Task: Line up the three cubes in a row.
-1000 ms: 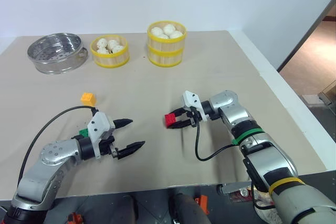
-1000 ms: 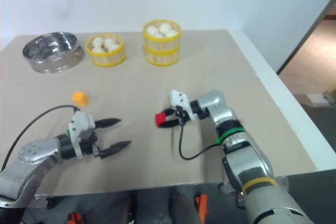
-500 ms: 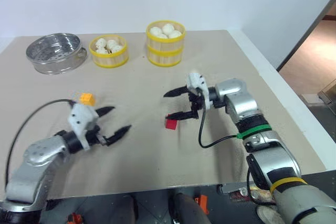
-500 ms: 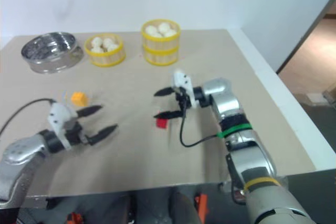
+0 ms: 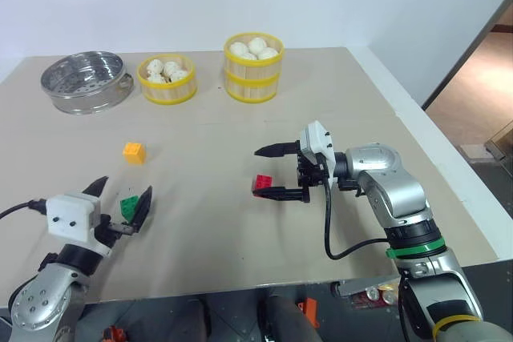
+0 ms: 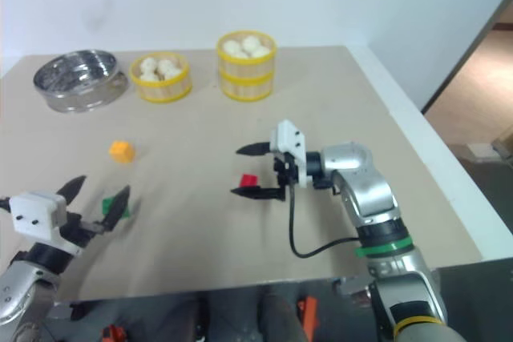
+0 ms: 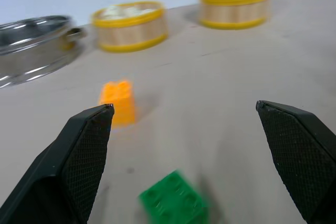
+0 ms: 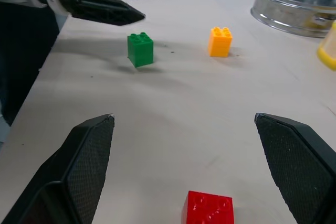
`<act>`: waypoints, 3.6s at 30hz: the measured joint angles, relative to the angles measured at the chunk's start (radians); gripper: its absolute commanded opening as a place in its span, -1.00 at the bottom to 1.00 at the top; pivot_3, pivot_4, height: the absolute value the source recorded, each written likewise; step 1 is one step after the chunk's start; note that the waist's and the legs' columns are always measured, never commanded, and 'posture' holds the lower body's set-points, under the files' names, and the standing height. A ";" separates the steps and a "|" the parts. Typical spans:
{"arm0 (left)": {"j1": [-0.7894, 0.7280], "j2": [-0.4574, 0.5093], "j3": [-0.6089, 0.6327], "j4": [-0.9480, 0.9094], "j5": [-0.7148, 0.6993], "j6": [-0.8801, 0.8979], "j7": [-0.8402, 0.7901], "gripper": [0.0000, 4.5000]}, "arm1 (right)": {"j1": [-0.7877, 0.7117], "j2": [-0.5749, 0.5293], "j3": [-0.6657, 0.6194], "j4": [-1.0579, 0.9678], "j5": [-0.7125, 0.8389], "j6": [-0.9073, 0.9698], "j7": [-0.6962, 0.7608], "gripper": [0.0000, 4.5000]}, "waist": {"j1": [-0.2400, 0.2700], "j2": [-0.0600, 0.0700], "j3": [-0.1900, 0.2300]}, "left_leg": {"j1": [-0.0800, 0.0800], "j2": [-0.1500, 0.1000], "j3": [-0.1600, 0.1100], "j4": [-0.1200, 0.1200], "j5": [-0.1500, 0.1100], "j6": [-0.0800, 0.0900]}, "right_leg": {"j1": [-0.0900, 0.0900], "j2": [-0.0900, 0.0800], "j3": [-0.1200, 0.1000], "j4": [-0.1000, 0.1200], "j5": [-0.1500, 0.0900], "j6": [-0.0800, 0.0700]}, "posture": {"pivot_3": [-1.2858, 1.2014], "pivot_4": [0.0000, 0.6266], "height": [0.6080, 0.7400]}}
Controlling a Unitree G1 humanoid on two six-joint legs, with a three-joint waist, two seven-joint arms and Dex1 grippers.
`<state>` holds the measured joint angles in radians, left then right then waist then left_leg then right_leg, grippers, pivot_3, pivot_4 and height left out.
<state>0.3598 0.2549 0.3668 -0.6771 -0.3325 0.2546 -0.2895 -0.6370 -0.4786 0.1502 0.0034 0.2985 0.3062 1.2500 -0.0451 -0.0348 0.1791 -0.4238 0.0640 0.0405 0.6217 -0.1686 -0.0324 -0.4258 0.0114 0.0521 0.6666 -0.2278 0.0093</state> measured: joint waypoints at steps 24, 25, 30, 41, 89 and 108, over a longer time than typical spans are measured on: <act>-0.007 -0.178 -0.129 0.131 0.067 0.022 0.179 1.00 | -0.034 0.027 0.023 0.065 0.034 -0.085 -0.008 0.98 | -0.002 -0.001 0.000 | -0.001 -0.002 0.000 0.000 -0.001 0.000 | 0.000 0.001 0.003 0.000 0.000 0.001 | 0.03 -0.52 1.00; -0.010 -0.178 -0.130 0.134 0.067 0.026 0.178 1.00 | -0.034 0.027 0.024 0.065 0.032 -0.087 -0.008 0.98 | -0.002 -0.001 0.000 | -0.001 -0.002 0.000 0.000 -0.001 0.000 | -0.001 0.001 0.003 0.000 0.000 0.001 | 0.03 -0.52 1.00; -0.033 -0.178 -0.136 0.149 0.046 0.039 0.169 0.47 | -0.034 0.025 0.038 0.065 0.027 -0.095 -0.010 1.00 | -0.002 -0.001 0.000 | -0.001 -0.001 0.000 0.000 -0.001 0.000 | -0.001 0.001 0.003 0.000 0.000 0.001 | 0.03 -0.52 1.00; -0.034 -0.028 -0.159 0.178 0.052 0.043 0.049 -0.40 | -0.034 0.016 0.043 0.067 0.010 -0.115 -0.010 1.00 | -0.002 -0.001 0.000 | -0.001 -0.001 -0.001 -0.001 -0.001 0.000 | -0.001 0.001 0.003 0.000 0.000 0.000 | 0.03 -0.52 1.00; -0.955 0.239 -0.568 1.109 0.168 -0.384 -0.977 -0.40 | -0.019 -0.020 0.048 0.097 -0.030 -0.125 -0.031 1.00 | 0.002 -0.001 0.000 | -0.011 -0.001 0.000 0.004 -0.001 0.001 | -0.011 0.003 0.003 0.006 0.003 0.008 | 0.03 -0.52 1.00; -0.958 0.289 -0.585 1.071 0.204 -0.385 -0.982 0.99 | -0.008 -0.032 0.048 0.086 -0.033 -0.130 -0.035 1.00 | 0.001 -0.001 0.000 | -0.008 -0.001 0.000 0.007 0.000 0.001 | -0.011 0.003 0.004 0.014 0.002 0.007 | 0.03 -0.52 1.00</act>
<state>-0.5980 0.5434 -0.2185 0.3943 -0.1281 -0.1302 -1.2712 -0.6445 -0.5111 0.1979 0.0898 0.2655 0.1763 1.2151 -0.0439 -0.0361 0.1788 -0.4317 0.0625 0.0408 0.6283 -0.1690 -0.0313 -0.4373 0.0145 0.0563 0.6802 -0.2263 0.0160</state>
